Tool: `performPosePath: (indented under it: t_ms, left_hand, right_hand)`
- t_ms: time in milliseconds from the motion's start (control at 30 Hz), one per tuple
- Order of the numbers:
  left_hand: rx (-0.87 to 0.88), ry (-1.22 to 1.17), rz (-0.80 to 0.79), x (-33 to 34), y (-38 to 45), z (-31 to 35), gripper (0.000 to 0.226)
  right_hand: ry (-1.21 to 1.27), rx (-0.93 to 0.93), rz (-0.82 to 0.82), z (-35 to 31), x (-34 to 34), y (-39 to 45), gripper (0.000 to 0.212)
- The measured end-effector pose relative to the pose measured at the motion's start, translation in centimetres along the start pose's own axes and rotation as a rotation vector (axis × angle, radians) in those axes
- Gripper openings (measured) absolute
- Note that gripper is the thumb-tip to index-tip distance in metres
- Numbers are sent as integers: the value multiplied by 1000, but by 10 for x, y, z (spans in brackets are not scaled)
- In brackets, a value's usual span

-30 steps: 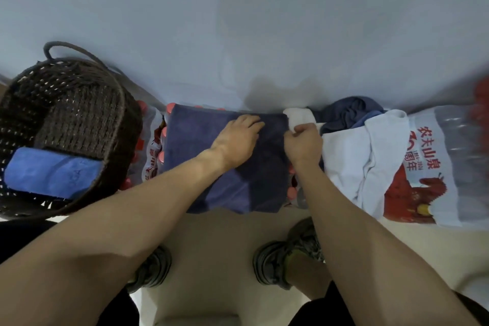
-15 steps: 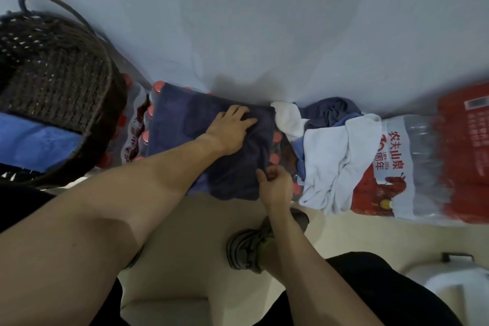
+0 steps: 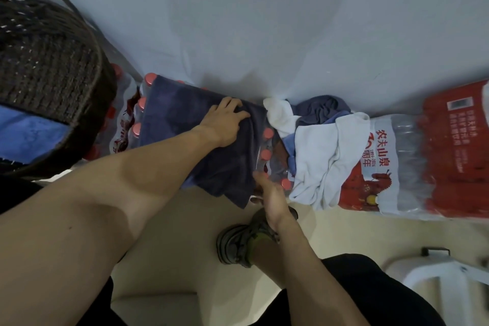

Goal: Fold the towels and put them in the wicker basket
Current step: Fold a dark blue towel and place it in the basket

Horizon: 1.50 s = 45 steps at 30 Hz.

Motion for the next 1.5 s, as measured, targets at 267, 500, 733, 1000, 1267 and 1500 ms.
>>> performPosePath:
  t_ms: [267,500,733,1000,1267,1500]
  left_hand:
    - [1,16,4,3,-1,0,50]
    - [21,34,4,6,-4,-1,50]
    - [45,-12,92,-9,-33,0,55]
    - [-708,-324,681,-26,-149,1,15]
    - [-1300,-981,391,25,-223,-25,62]
    - [-1181,-855,64,17,-212,-46,52]
  right_hand:
    - [-304,274,-10,37,-12,5,17]
    - [-140,288,350,57,-26,15,14]
    - [138,333,227,54,-16,9,21]
    - [294,223,183,44,3,11,13]
    - [185,59,267,33,10,5,53]
    - [81,99,357,21,-5,-3,56]
Point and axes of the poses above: each hand's wrist, its own y-axis towards the middle knuckle, its own x-axis out of the palm, z = x × y, the point moved 1 cm from there along y, towards the middle knuckle, and after that the axes turned 3 degrees about y, right-handed, at the moved point
